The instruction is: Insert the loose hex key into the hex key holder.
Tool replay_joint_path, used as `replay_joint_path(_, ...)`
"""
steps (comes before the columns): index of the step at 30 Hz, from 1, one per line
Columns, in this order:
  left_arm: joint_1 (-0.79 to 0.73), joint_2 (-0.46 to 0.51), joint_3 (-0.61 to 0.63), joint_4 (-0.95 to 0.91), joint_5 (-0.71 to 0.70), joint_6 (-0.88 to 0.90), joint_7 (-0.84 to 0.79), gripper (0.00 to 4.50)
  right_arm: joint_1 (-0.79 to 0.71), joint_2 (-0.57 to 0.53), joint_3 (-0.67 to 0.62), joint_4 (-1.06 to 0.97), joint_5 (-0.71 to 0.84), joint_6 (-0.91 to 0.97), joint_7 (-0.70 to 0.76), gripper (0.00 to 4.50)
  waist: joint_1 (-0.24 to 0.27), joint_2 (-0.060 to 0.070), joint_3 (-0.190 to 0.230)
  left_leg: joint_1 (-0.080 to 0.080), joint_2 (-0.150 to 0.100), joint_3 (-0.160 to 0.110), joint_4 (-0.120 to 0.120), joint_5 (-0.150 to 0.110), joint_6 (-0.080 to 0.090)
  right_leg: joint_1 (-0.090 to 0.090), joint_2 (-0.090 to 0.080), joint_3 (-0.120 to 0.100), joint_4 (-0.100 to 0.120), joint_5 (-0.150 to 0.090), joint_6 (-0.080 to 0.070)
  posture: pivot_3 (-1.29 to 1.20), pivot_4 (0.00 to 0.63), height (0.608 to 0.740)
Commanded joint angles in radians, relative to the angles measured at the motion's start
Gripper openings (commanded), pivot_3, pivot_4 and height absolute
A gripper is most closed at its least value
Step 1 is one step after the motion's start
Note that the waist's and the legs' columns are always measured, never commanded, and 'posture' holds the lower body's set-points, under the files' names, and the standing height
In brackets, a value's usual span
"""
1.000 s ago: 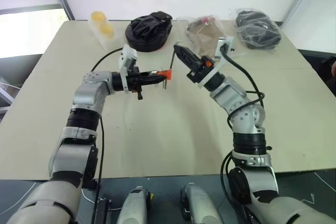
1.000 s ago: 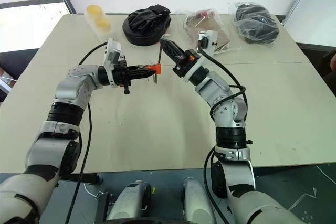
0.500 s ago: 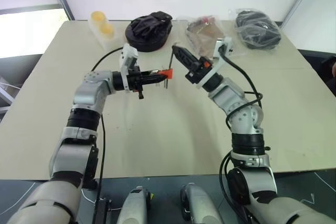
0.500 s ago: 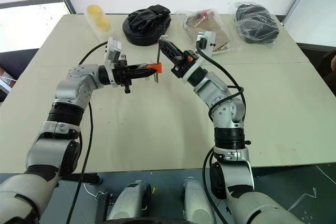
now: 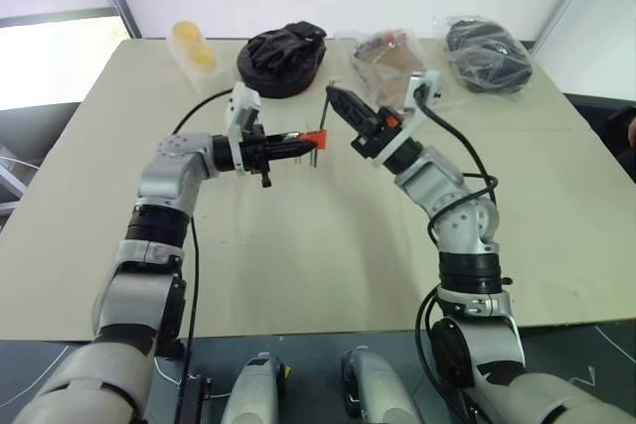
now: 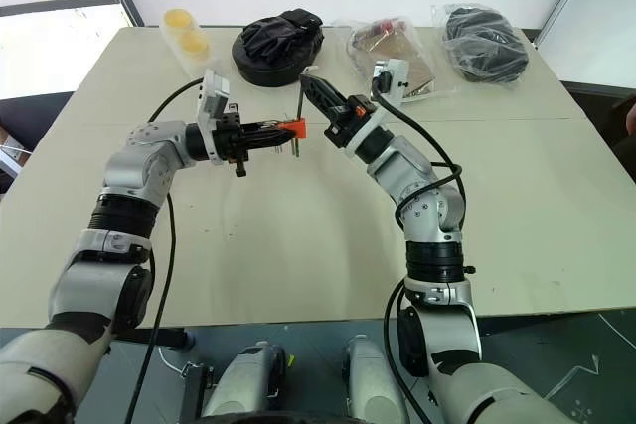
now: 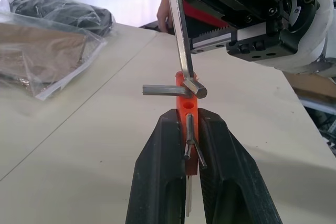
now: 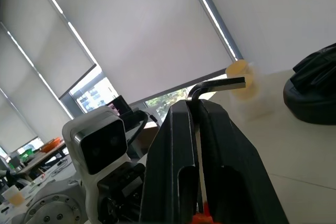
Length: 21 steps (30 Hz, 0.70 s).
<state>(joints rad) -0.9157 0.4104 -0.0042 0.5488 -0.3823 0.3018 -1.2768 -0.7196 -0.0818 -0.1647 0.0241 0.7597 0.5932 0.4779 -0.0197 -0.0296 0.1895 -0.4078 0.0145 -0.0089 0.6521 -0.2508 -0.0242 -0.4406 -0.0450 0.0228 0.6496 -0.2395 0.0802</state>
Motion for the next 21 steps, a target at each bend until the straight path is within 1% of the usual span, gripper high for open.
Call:
replay_joint_path(1, -0.015, 0.011, 0.028, -0.04, -0.023, -0.003, -0.006, 0.0, -0.01, -0.005, -0.01, -0.003, 0.004, -0.014, 0.005, 0.06, 0.0, 0.0, 0.0, 0.0, 0.0, 0.0, 0.0, 0.0, 0.0, 0.0, 0.0, 0.0, 0.0, 0.0, 0.0, 0.0, 0.15, 0.74)
replay_joint_path(12, -0.027, 0.001, 0.043, -0.041, -0.043, 0.018, 0.005, 0.0, -0.003, -0.008, 0.0, -0.002, -0.002, -0.014, 0.014, 0.06, 0.0, 0.0, 0.0, 0.0, 0.0, 0.0, 0.0, 0.0, 0.0, 0.0, 0.0, 0.0, 0.0, 0.0, 0.0, 0.0, 0.15, 0.74)
replay_joint_path(21, -0.031, 0.002, 0.039, -0.041, -0.036, 0.013, 0.004, 0.0, 0.008, -0.044, 0.062, -0.047, 0.011, 0.027, 0.104, 0.06, 0.0, 0.0, 0.0, 0.0, 0.0, 0.0, 0.0, 0.0, 0.0, 0.0, 0.0, 0.0, 0.0, 0.0, 0.0, 0.0, 0.15, 0.74)
